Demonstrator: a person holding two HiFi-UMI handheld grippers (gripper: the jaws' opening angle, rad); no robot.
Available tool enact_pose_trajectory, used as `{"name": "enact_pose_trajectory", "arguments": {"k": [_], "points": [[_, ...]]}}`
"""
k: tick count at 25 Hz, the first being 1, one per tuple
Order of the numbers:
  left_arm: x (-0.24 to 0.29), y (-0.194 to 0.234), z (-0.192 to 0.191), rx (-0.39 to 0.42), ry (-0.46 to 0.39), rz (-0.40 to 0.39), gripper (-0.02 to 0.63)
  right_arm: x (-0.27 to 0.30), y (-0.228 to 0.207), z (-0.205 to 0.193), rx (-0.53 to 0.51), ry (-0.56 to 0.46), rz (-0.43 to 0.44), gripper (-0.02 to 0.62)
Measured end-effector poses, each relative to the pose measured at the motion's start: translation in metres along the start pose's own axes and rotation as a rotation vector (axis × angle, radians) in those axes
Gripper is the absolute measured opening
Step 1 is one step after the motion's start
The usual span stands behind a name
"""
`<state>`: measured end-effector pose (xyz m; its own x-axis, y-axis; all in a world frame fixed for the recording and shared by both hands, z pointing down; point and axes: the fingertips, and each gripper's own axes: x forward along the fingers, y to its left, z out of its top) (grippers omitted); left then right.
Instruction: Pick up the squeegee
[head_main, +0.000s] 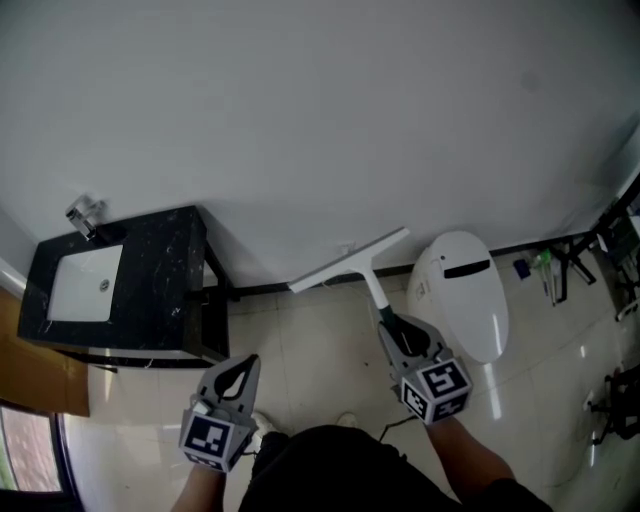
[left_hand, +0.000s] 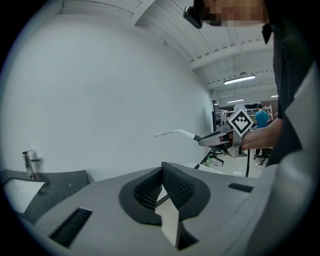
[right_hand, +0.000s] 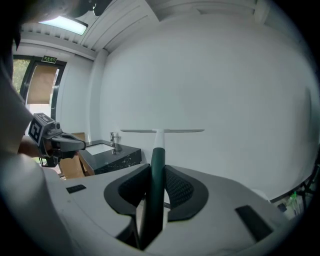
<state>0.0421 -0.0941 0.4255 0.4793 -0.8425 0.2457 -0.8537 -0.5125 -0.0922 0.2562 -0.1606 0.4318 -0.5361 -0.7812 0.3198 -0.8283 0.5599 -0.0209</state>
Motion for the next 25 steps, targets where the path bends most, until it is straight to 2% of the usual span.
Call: {"name": "enact_pose_trajectory", "arguments": {"k": [5,9,18,25], "points": [[0.009,-0.027,-0.002,-0.009,0.020,0.019,0.002,-0.013,-0.015,-0.012,0.020,0.000,0.039,0.098],[0.008,-0.033,-0.002,-0.002,0.021,0.015,0.002,-0.017,-0.010,-0.016,0.033,-0.015,0.054,0.098],[-0.012,-0.004,0.001,0.034,-0.003,-0.016,0.002,-0.019,0.025,-0.008,0.052,-0.075,0.019,0.098],[-0.030,0.016,-0.006,0.022,-0.015,-0.011,0.002,-0.016,0.045,-0.001,0.043,-0.081,-0.003,0.098]]}}
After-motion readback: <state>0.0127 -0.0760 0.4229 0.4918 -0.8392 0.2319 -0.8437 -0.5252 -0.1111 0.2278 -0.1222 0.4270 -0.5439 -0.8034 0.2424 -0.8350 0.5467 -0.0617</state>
